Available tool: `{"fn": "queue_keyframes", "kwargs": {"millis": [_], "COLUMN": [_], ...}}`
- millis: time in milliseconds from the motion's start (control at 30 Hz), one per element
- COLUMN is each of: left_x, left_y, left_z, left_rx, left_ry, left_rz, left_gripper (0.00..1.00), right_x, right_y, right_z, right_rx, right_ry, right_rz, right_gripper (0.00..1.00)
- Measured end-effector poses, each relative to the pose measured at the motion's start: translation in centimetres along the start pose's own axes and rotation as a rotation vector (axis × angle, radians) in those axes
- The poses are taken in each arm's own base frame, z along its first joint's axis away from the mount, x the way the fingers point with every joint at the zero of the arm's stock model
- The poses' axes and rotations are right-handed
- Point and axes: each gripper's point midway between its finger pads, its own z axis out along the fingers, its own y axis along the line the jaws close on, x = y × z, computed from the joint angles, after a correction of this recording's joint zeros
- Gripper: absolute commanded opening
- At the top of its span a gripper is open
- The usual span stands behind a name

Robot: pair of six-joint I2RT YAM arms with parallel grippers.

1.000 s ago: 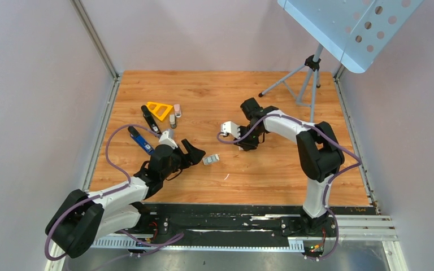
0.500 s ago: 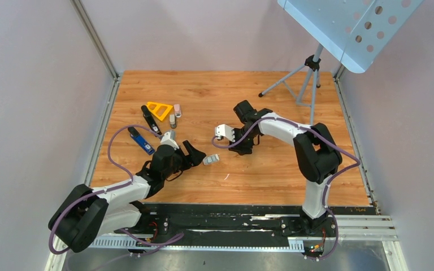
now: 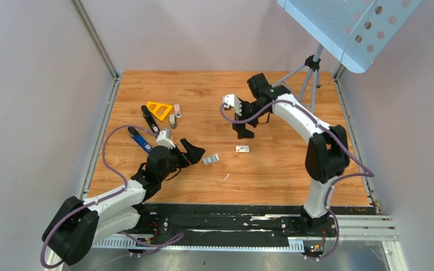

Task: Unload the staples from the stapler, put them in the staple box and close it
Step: Move the staple box to the center of the board.

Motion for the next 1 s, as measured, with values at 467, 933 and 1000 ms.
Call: {"fn": "queue_keyframes", "kwargs": {"millis": [467,933,1000], "left_x": [0.6,1.7,1.7], "left_y": [1.5,2.5,2.5], "left_z": [-1.3,-0.8,-0.8], "left_rx": [-0.014,-0.043,-0.043], "left_ry": [-0.016,0.025,0.025], "left_rz": [-0.001,0.002,0.002], "left_gripper": [1.0,1.0,1.0], "right_x": [5.7,6.0,6.7], "right_y": [8.1,3.3,3.7], "right_z": [3.8,5.6,5.8], "right_rx": [-0.35,-0.158,-0.165], "right_ry": [-0.045,-0.01,0.004], "right_rz": [-0.203,-0.227,-0.212], "right_gripper": [0.93,0.78,0.77]}}
